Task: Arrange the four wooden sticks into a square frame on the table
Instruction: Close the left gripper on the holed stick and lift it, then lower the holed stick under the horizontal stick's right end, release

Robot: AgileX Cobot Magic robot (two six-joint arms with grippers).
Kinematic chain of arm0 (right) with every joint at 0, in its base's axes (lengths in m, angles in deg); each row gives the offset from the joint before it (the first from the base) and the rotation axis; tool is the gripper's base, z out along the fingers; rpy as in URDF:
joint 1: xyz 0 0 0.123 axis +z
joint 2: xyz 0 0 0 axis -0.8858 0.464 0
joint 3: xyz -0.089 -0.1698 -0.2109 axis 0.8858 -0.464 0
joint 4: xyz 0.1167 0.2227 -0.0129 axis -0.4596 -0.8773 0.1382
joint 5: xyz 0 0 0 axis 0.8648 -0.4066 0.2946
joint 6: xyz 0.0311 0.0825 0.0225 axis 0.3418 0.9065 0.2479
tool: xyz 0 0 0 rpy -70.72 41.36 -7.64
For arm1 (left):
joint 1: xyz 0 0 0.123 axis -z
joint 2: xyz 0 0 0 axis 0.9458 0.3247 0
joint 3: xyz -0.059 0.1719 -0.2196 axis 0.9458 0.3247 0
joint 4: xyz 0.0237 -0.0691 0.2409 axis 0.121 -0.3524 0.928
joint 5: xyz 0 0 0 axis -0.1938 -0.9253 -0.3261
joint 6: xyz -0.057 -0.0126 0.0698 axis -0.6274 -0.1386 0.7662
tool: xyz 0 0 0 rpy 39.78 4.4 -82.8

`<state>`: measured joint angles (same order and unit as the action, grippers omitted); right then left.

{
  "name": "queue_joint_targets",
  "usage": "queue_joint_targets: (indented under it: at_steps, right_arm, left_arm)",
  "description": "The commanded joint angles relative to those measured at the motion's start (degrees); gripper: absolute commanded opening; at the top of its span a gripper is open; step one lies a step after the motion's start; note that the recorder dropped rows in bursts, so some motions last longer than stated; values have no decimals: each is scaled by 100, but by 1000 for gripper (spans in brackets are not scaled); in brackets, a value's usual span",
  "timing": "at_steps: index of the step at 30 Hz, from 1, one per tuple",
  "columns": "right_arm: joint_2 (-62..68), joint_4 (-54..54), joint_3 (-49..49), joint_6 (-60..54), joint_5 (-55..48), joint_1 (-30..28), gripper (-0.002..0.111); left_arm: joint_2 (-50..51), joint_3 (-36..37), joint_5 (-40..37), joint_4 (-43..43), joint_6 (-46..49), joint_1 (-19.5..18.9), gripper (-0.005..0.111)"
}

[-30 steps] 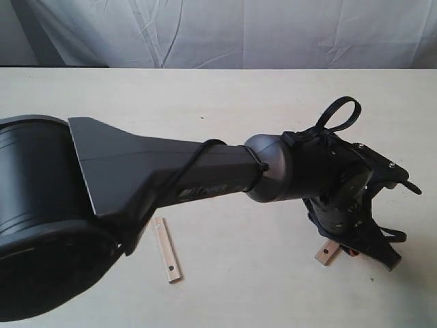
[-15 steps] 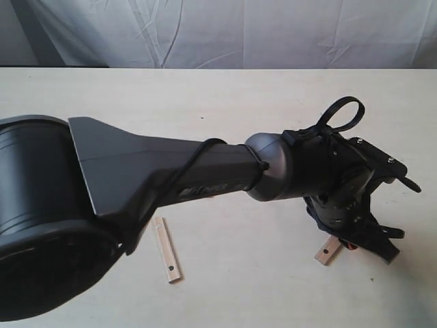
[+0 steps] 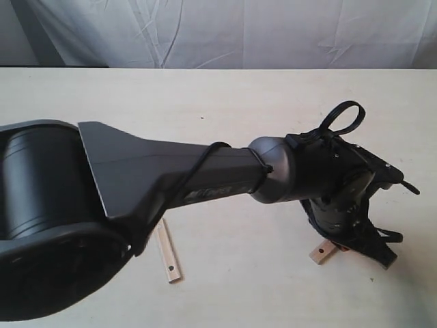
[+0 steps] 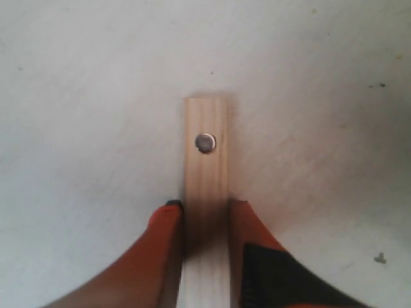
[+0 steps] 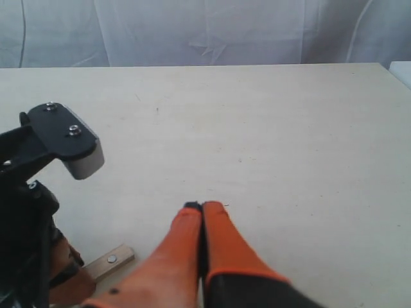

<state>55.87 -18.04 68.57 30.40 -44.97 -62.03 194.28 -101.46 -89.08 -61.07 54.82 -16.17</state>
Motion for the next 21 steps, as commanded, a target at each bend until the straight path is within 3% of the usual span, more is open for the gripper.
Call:
queue_joint_targets:
  at_steps: [1, 9, 21]
  right_arm:
    - [-35, 10, -11, -7, 69, -32, -1]
    - [-35, 0, -11, -7, 86, -32, -1]
    - [-35, 0, -11, -7, 86, -32, -1]
  left_arm:
    - [-226, -361, -408, 190, -304, -194, 0]
    - [-681, -673, -556, 1204, -2232, -949, 0]
    - [-251, -661, -1170, 914, -2879, -1826, 0]
